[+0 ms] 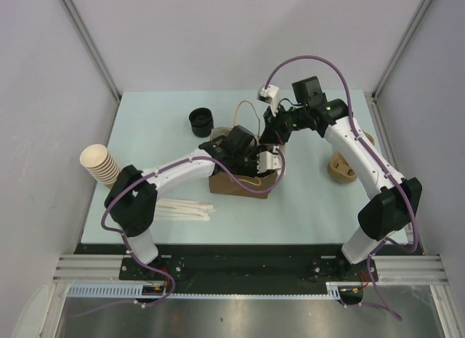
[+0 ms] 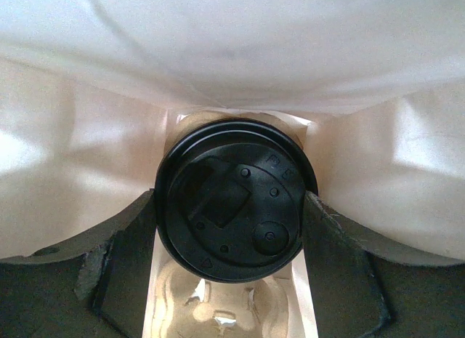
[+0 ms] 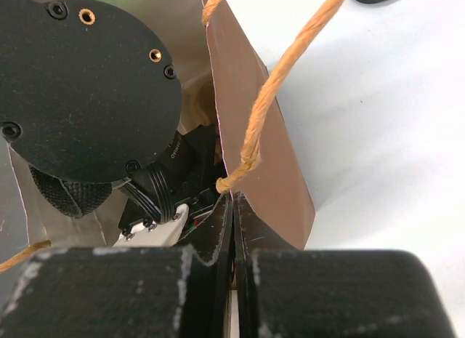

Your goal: Pack the takeout coffee

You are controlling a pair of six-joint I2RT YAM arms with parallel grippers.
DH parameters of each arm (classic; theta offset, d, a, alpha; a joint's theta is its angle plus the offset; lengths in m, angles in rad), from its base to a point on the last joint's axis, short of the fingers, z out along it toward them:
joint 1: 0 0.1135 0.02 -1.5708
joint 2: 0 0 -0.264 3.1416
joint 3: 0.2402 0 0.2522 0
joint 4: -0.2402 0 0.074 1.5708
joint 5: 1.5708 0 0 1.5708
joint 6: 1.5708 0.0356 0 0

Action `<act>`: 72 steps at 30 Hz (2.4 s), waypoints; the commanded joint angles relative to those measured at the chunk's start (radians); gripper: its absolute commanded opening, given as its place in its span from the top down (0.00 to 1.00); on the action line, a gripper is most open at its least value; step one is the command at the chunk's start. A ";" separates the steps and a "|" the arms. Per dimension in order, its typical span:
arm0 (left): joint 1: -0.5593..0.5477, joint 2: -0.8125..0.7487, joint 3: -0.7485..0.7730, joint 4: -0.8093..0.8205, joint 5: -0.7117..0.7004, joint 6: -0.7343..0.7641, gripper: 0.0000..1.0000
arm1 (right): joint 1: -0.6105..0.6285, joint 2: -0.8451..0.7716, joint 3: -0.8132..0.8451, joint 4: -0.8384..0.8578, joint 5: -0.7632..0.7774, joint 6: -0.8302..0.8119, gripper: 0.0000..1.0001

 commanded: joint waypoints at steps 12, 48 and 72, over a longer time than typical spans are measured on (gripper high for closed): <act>0.008 -0.018 -0.004 -0.073 0.002 -0.026 0.01 | -0.008 0.020 0.028 -0.087 -0.055 -0.014 1.00; -0.009 -0.120 0.129 -0.115 0.024 -0.041 0.01 | -0.004 0.027 0.050 -0.107 -0.047 -0.046 1.00; 0.016 -0.179 0.185 -0.158 0.079 -0.032 0.01 | -0.004 0.044 0.074 -0.135 -0.050 -0.072 1.00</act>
